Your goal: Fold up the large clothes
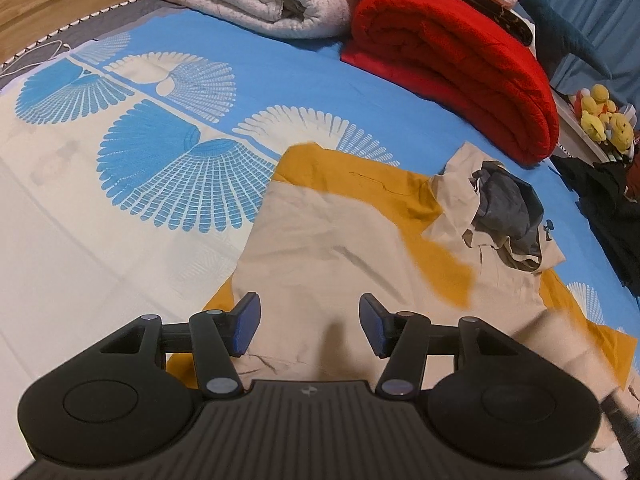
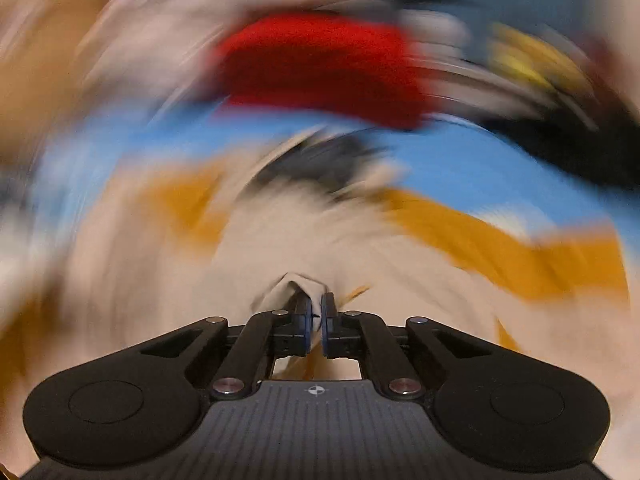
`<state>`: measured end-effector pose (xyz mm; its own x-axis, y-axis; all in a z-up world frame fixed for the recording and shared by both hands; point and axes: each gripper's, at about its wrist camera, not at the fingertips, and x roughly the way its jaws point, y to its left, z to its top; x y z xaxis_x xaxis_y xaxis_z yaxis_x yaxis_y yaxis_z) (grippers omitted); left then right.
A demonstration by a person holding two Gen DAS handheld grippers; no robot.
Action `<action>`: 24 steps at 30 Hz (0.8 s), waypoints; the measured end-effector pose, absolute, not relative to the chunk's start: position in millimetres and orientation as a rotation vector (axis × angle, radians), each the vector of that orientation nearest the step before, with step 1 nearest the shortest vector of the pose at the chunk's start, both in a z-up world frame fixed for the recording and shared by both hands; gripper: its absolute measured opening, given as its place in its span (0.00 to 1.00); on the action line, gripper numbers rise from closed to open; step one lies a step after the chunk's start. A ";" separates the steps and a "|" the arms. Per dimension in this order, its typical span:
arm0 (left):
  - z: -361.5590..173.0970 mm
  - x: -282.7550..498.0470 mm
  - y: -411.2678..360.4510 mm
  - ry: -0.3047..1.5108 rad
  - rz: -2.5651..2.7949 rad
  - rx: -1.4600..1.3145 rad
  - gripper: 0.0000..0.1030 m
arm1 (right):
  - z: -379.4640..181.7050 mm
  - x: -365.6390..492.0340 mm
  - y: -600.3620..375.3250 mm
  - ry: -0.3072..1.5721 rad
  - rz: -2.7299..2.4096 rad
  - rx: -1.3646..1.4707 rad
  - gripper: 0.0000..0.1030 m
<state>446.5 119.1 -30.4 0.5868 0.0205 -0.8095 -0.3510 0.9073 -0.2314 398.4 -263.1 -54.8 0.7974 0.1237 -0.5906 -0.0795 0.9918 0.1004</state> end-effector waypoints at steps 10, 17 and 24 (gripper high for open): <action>-38.7 449.3 116.7 0.943 0.214 -0.378 0.58 | -99.5 400.6 -367.2 0.787 -0.246 0.821 0.35; -44.0 451.7 110.9 0.963 0.193 -0.373 0.58 | -125.6 407.8 -389.2 0.862 -0.322 0.949 0.37; -53.3 454.9 103.9 0.992 0.168 -0.373 0.58 | -108.6 415.3 -397.1 0.726 -0.285 0.926 0.04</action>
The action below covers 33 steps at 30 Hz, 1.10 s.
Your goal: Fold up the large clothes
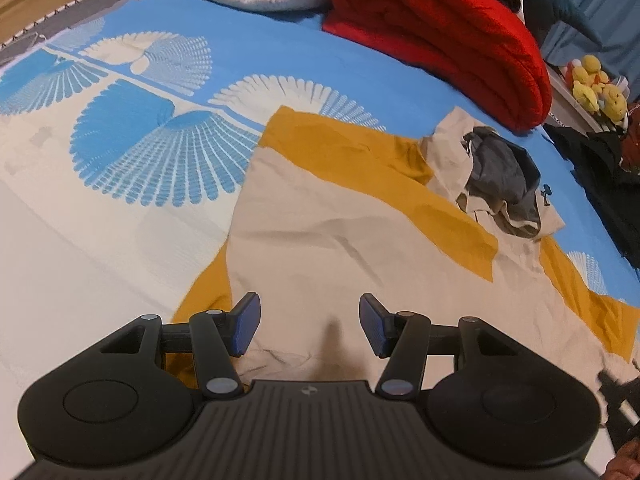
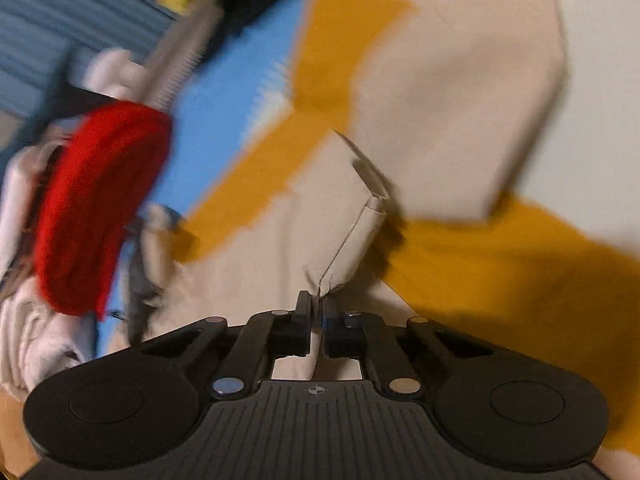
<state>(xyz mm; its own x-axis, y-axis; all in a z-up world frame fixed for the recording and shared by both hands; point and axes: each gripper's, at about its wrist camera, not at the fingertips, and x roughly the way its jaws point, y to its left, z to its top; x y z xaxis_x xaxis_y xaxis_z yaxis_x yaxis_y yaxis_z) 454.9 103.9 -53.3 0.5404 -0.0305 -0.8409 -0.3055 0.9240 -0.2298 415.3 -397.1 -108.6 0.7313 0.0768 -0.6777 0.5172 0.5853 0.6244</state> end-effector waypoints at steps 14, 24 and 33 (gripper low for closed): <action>-73.7 457.0 92.9 1.066 0.130 -0.419 0.62 | -83.4 409.5 -407.7 0.627 -0.408 0.771 0.27; -78.5 459.1 78.7 1.084 0.104 -0.415 0.62 | -127.3 430.0 -430.6 0.857 -0.392 0.939 0.34; -109.6 462.7 75.5 1.159 0.140 -0.396 0.65 | -109.9 428.5 -442.0 0.793 -0.414 0.883 0.35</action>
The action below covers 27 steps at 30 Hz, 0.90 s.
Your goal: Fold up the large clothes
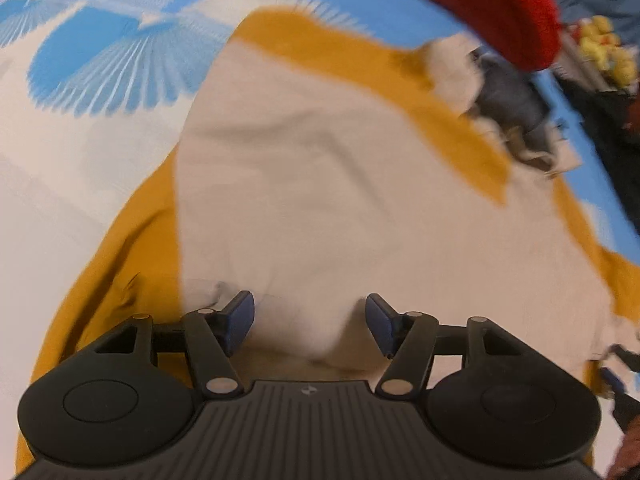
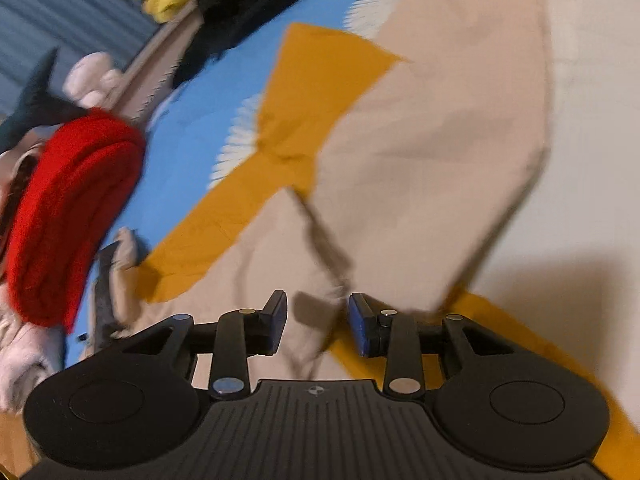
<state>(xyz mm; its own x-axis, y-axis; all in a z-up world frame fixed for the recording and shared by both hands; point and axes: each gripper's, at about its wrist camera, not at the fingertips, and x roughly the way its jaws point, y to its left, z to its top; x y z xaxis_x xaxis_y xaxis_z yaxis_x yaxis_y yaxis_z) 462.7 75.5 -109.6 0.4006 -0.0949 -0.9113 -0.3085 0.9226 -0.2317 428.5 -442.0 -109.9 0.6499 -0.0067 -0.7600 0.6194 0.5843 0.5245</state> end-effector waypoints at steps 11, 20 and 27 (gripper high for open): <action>-111.3 460.3 43.4 1.160 0.095 -0.305 0.71 | -87.7 417.3 -485.7 0.682 -0.445 0.814 0.35; -82.9 461.6 19.3 1.096 0.029 -0.234 0.71 | -75.5 399.9 -597.1 0.520 -0.572 0.811 0.35; -85.6 456.8 20.0 1.096 0.029 -0.213 0.71 | -116.9 398.2 -685.5 0.553 -0.590 0.825 0.36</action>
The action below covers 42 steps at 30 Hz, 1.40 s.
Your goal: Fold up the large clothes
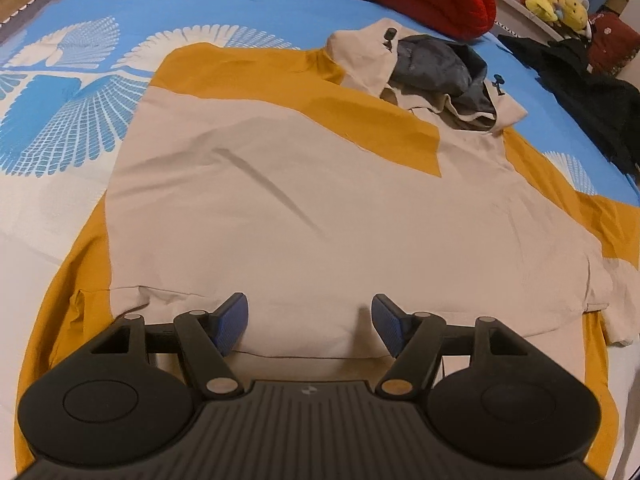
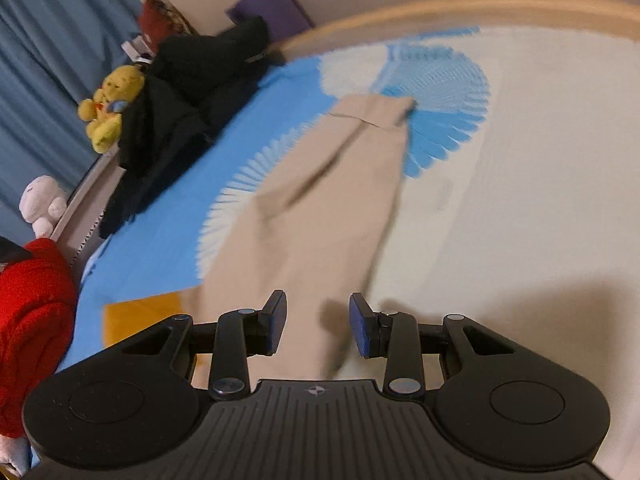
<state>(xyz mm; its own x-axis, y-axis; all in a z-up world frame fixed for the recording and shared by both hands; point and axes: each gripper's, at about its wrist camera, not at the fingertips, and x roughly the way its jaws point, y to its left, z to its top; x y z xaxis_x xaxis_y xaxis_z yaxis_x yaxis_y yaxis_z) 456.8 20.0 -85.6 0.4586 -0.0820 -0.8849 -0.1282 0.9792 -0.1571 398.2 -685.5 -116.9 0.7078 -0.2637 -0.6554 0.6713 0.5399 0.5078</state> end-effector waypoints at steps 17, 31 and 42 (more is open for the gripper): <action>-91.1 457.6 14.4 1.105 0.005 -0.153 0.71 | -159.0 422.7 -751.2 0.375 -0.621 0.932 0.33; -67.7 459.5 31.3 1.057 0.022 -0.210 0.71 | -91.7 445.7 -735.0 0.320 -0.713 0.689 0.04; -40.1 443.2 63.2 1.000 0.031 -0.320 0.71 | 76.7 339.1 -569.9 0.178 -0.562 0.627 0.02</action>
